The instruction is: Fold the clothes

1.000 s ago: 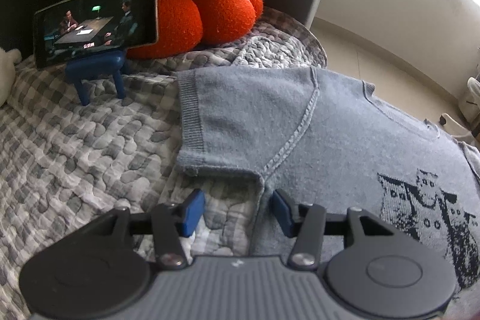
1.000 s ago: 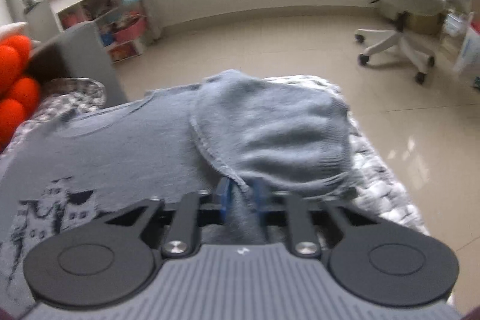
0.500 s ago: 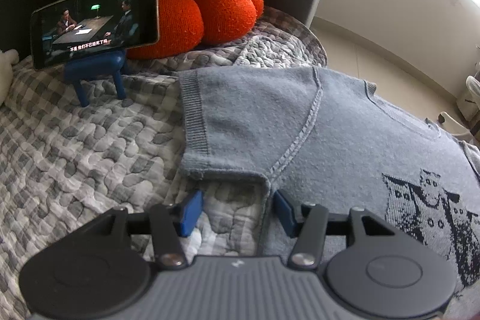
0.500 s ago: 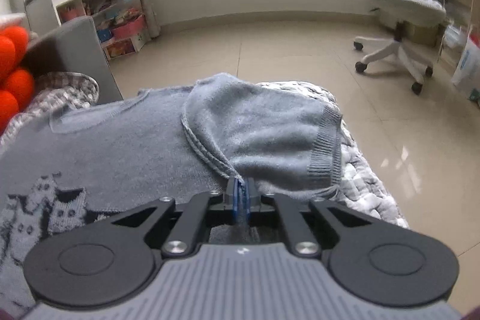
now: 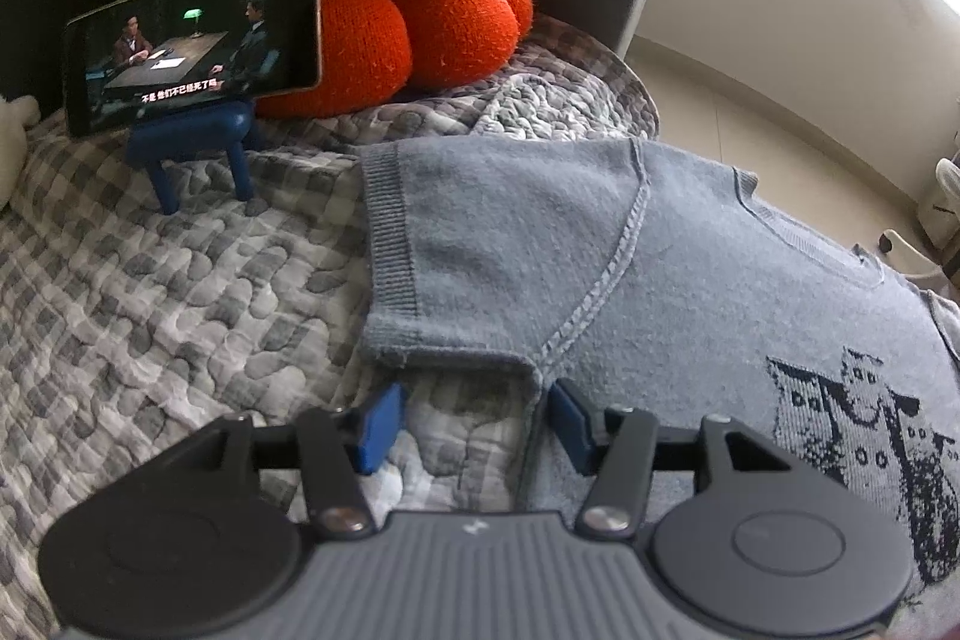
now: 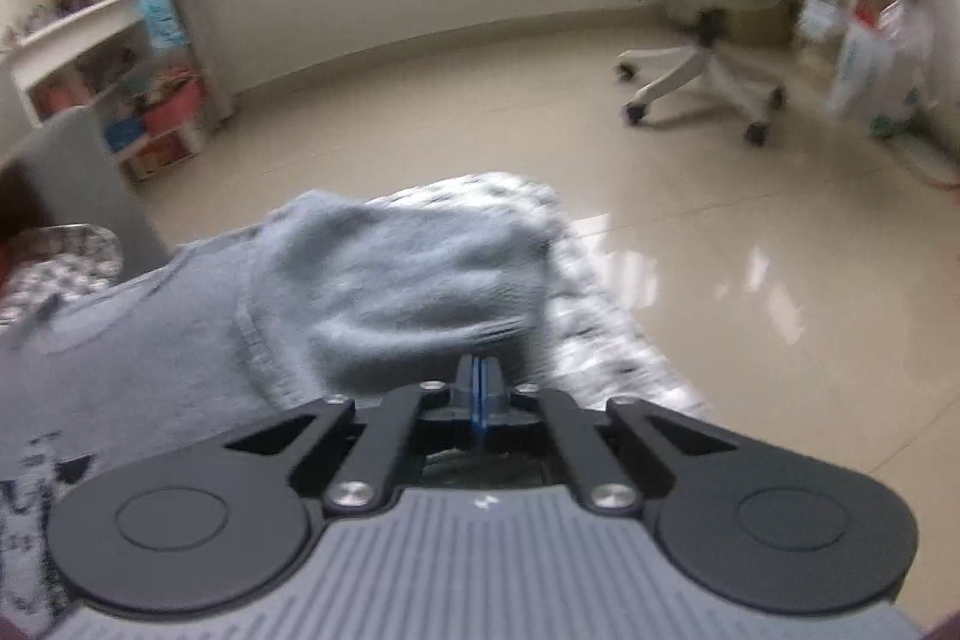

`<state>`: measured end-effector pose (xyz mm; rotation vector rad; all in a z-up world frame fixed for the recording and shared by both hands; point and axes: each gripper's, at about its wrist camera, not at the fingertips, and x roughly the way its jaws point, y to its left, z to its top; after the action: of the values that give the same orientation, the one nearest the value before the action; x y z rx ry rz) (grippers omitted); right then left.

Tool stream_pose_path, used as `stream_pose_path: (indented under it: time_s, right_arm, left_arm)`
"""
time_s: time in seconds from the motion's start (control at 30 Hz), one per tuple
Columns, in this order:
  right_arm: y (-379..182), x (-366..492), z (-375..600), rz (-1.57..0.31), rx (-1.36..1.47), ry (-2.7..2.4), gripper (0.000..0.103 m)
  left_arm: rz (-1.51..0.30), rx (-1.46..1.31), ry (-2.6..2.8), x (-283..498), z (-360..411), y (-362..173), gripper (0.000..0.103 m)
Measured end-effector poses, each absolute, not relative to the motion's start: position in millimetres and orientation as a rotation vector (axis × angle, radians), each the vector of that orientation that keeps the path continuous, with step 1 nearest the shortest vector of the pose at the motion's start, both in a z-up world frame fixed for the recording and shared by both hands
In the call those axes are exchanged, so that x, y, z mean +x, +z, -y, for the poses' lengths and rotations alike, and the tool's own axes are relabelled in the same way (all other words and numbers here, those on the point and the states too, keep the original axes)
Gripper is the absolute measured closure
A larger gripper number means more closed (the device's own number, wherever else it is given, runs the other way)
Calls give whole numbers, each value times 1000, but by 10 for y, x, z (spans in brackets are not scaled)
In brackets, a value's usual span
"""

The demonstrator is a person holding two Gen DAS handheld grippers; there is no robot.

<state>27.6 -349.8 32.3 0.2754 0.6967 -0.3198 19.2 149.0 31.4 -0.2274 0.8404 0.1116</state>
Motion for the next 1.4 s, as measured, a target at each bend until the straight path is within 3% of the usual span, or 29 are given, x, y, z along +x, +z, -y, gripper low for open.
stream_pose_path:
  time_s: [0.03,0.2,0.33,0.37,0.47,0.6,0.97,1.17,1.4]
  right_arm:
    - [349,244,3540,-692,297,-333,102]
    - [449,108,3655,-723,430,-284,66]
    - [389,150,3511,-778,337,-287,66]
    - [353,173,3471,-792,310,-292,67]
    - [336,207,3314,-793,166,-324,96]
    - [396,210,3229,-744,39,-386,102]
    - [297,259,3285,-693,-48,-425,102]
    - [505,182,3153,-561,-90,-442,102]
    - [350,259,3292,-637,-48,-472,102]
  left_arm:
    - [-839,-233,114,191,-1502,317,47]
    - [-834,-261,123,189,-1565,334,46]
    - [-829,-284,130,186,-1614,347,47]
    - [-828,-289,132,186,-1627,350,47]
    - [-824,-306,138,184,-1664,360,48]
    - [-824,-286,135,175,-1663,360,47]
    - [-819,-299,121,160,-1689,381,47]
    - [-825,-272,105,153,-1637,369,47]
    - [-838,-239,112,180,-1626,334,46]
